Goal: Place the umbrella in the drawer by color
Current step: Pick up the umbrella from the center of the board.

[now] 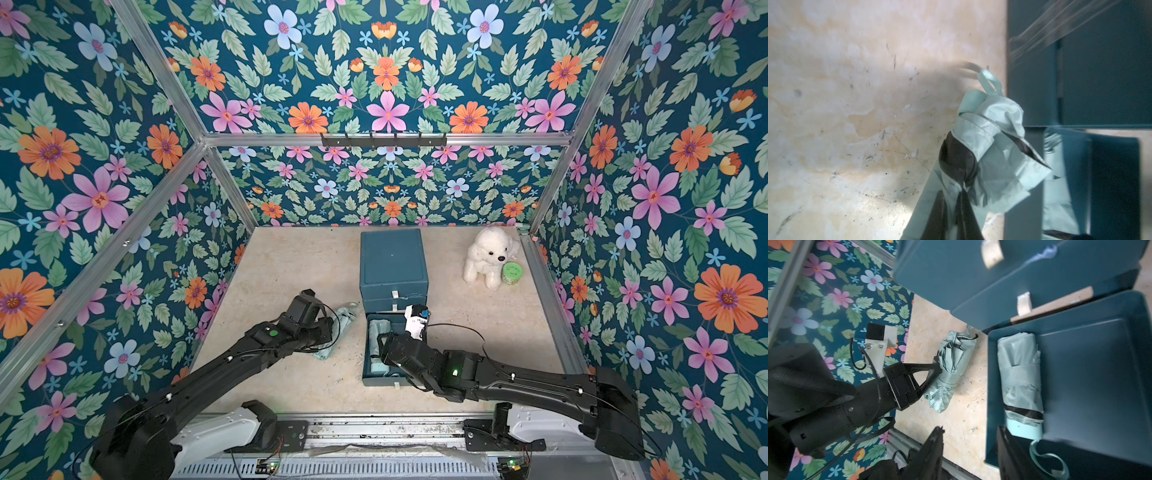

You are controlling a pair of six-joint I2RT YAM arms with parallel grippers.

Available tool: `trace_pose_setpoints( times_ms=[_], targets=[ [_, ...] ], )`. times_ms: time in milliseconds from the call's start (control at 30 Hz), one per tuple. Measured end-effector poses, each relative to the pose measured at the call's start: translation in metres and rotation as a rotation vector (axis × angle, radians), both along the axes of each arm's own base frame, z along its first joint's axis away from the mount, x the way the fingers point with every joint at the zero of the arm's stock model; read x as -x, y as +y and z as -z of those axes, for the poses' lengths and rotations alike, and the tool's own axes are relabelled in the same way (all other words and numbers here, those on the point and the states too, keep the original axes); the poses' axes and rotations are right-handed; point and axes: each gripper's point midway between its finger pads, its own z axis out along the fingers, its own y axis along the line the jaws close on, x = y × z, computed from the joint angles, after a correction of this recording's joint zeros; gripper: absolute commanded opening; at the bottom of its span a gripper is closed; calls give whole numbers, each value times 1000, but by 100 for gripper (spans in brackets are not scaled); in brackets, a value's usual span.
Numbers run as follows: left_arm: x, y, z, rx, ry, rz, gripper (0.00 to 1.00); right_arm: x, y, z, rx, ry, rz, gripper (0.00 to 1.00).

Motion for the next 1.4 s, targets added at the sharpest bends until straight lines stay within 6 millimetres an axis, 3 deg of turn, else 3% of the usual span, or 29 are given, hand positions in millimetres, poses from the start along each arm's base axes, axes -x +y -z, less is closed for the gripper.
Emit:
trace_pose_setpoints(
  times_ms=[100,267,333,433,567,667,767,867,967,1100,1200,1333,1400],
  targets=[
    [-2,-3,-59,30,-113,52,0,-4,4,-40,-51,-52,-52,63],
    [10,-25,-166,103,-289,245,0,-23,-14,-112,-141,-167,-144,73],
    [21,-35,-188,126,-319,349,0,-26,-23,-140,-159,-223,-193,73],
    [38,-52,-193,133,-302,501,0,-41,-39,-173,-148,-294,-217,76],
    [62,-77,-165,65,-205,687,0,-43,-40,-186,-83,-314,-317,79],
    [87,-94,-156,18,-170,825,0,-42,-33,-183,-19,-314,-392,79],
    [102,-110,-167,7,-212,936,0,-39,-23,-152,40,-261,-478,72],
    [103,-124,-167,-34,-232,997,0,-29,-19,-112,81,-182,-561,69],
    [99,-134,-154,-87,-216,1037,0,-13,-20,-83,83,-139,-631,69],
    [99,-134,-142,-138,-198,1084,0,-1,-21,-64,61,-139,-681,71],
    [103,-131,-149,-152,-244,1125,0,7,-19,-53,38,-135,-716,70],
    [105,-129,-166,-147,-328,1163,0,23,-12,-51,-9,-149,-780,53],
    [105,-128,-166,-168,-331,1184,0,25,-10,-52,-31,-150,-783,31]
  ],
)
